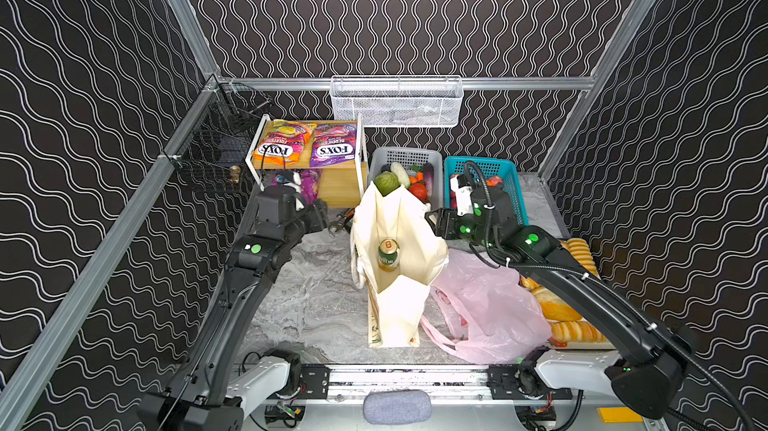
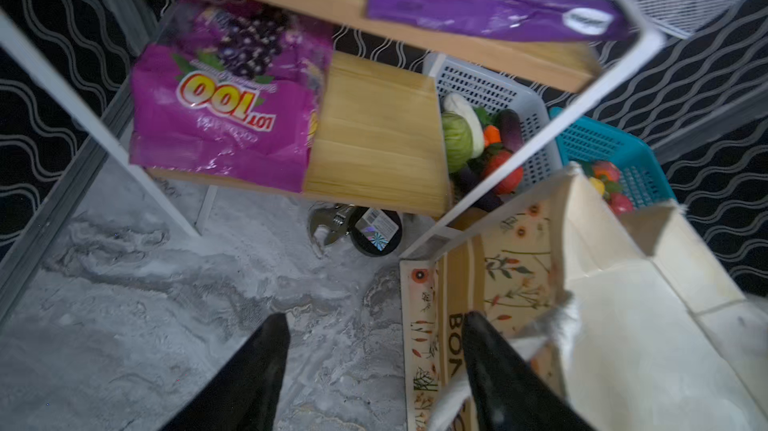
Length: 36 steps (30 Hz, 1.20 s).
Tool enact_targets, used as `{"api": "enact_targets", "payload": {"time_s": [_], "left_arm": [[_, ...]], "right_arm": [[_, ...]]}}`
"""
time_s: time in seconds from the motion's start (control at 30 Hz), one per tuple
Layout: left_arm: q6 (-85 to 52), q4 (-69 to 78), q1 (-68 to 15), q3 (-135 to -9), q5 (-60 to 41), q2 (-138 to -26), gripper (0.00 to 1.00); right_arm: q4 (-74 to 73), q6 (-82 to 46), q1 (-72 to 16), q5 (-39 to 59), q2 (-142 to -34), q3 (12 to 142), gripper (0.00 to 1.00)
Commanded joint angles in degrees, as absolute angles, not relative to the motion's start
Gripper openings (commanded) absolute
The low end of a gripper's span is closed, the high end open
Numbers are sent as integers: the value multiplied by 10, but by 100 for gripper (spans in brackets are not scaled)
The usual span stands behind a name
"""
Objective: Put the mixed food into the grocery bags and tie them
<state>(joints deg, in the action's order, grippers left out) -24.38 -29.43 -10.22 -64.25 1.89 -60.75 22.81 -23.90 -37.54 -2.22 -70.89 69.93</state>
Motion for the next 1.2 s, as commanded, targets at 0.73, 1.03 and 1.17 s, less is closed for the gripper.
{"api": "enact_targets", "payload": {"time_s": [0.73, 1.03, 1.17], "left_arm": [[-760, 261, 37, -410, -143, -748, 61], [-796, 337, 39, -419, -167, -802, 58], [-807, 353, 39, -418, -161, -809, 54]], "right_arm": [[93, -251, -376, -16, -533, 587, 67], [86, -262, -376, -33, -529, 576, 67], [95, -260, -376, -32, -536, 577, 67]]}}
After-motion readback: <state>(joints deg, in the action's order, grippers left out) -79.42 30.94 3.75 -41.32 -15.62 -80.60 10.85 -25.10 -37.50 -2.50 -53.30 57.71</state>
